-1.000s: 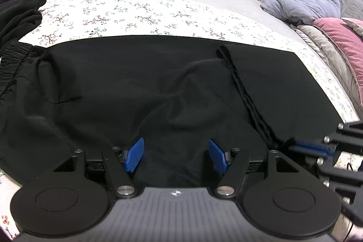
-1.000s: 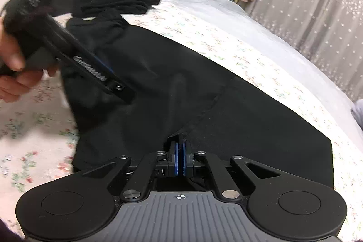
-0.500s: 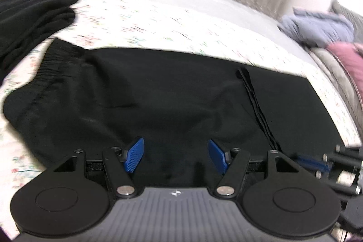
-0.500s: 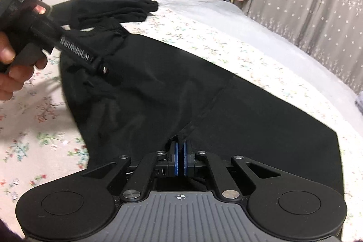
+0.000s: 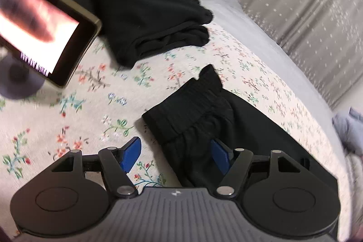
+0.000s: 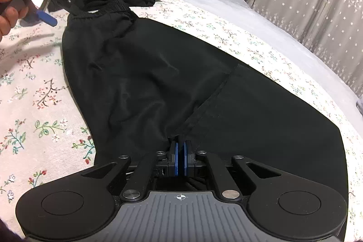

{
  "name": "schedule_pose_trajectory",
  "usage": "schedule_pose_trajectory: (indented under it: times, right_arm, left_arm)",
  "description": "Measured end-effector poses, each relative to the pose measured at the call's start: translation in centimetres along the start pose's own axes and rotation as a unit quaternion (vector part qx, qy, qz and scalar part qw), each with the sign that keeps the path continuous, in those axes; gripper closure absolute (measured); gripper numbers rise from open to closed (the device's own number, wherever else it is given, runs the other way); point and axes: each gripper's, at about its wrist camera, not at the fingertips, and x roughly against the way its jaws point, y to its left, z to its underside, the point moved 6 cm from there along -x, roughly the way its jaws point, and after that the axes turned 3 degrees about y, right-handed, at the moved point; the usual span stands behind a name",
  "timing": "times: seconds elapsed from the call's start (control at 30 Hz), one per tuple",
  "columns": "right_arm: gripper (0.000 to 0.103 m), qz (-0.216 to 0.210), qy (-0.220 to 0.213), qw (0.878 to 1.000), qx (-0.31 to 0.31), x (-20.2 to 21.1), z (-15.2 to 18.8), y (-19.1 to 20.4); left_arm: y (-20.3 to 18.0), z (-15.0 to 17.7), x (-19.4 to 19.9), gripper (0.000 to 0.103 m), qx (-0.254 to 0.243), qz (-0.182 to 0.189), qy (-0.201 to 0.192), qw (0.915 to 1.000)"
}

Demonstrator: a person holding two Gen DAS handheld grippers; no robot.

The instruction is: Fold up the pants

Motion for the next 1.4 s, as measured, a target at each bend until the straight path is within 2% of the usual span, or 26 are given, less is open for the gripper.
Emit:
schedule_pose_trajectory:
  times: [0.1,0.23,0.5,0.63,0.77,0.87,1.0,1.17,1.27,1.4]
  right_arm:
    - [0.098,0.004,0.001,1.0,0.0,-0.2,0.0,0.0]
    - [0.098,0.011,-0.001,1.0,0.001,-0.2,0.1,0.2]
    - [0.098,0.013,-0.003,1.0,-0.006,-0.4,-0.2,0.3]
    - [0.098,0.013,-0.006,1.0,-0.007,-0.4,-0.3,0.3]
    - [0.098,0.022,-0.013,1.0,-0.014,-0.4,-0.4,0.3]
    - [0.099,0.037,-0.014,0.999,-0.025,-0.5,-0.5,-0.1]
    - [0.099,0.052,-0.006,0.998,-0.037,-1.0,-0.5,-0.5]
    - [0.099,0.062,-0.005,0.997,-0.043,-1.0,-0.4,-0.9]
    - [0.099,0.06,-0.017,0.997,-0.051,-0.7,-0.7,-1.1]
    - [0.1,0.042,-0.042,0.995,-0.078,-0.2,-1.6,-1.3]
  left_arm:
    - [0.8,0.0,-0.7,0.013,0.042,0.021,0.01,0.9988]
    - [0.9,0.2,-1.6,0.012,0.089,0.067,0.02,0.9936]
    - [-0.1,0.0,-2.6,0.013,0.093,0.064,-0.004,0.9936]
    - [0.2,-0.1,-2.9,0.03,0.096,0.047,-0.012,0.9942]
    - [1.0,-0.2,-3.0,0.058,0.098,0.03,-0.015,0.9946]
    - [1.5,-0.2,-2.4,0.067,0.101,0.02,-0.026,0.9943]
    - [1.2,-0.3,-1.5,0.069,0.083,0.021,-0.048,0.9952]
    - [1.4,-0.2,-1.8,0.069,0.084,0.017,-0.04,0.9955]
    - [1.6,0.0,-2.0,0.068,0.086,0.015,-0.031,0.9957]
    - [1.2,0.0,-1.7,0.068,0.075,0.013,-0.038,0.9964]
